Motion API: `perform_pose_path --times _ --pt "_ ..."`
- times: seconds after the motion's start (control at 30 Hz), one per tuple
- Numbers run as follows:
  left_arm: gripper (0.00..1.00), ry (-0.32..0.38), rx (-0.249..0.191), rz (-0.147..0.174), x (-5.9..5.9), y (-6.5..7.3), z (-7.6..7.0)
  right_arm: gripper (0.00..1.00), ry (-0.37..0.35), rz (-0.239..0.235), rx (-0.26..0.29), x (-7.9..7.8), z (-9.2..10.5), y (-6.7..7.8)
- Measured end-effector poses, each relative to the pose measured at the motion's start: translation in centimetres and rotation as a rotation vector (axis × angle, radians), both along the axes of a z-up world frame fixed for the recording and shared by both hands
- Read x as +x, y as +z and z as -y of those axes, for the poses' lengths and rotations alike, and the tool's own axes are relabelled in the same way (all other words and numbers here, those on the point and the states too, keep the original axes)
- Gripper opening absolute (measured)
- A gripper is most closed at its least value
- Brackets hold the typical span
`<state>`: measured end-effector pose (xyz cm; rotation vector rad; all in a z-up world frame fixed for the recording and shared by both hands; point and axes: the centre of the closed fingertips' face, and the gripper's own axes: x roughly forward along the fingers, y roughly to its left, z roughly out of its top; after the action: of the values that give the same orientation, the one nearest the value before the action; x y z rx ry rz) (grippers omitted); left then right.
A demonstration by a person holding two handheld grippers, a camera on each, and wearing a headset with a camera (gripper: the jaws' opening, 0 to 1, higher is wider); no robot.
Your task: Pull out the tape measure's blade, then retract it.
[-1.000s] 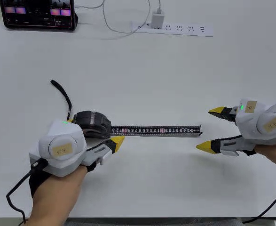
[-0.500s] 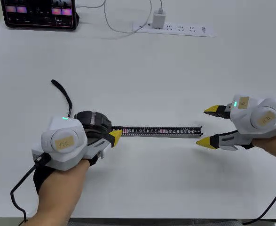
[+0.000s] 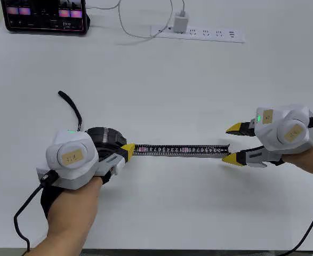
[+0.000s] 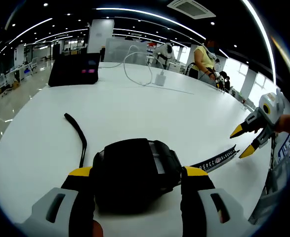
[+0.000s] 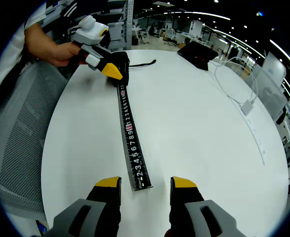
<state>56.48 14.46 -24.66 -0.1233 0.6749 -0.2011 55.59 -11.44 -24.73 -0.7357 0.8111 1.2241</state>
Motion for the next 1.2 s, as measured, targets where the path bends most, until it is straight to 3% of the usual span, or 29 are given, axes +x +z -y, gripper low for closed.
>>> perform_pose_path --times 0.4,0.7,1.2 --pt "0.65 -0.002 0.004 -0.007 -0.1 -0.1 -0.1 0.28 0.043 -0.015 -0.019 0.0 -0.2 -0.4" --pt "0.66 0.015 -0.038 -0.016 0.0 0.1 -0.1 0.23 0.08 -0.04 -0.046 -0.4 -0.2 -0.9" --pt "0.65 0.021 -0.048 -0.025 0.0 0.2 0.0 0.14 0.151 -0.054 -0.086 -0.6 -0.1 -1.8"
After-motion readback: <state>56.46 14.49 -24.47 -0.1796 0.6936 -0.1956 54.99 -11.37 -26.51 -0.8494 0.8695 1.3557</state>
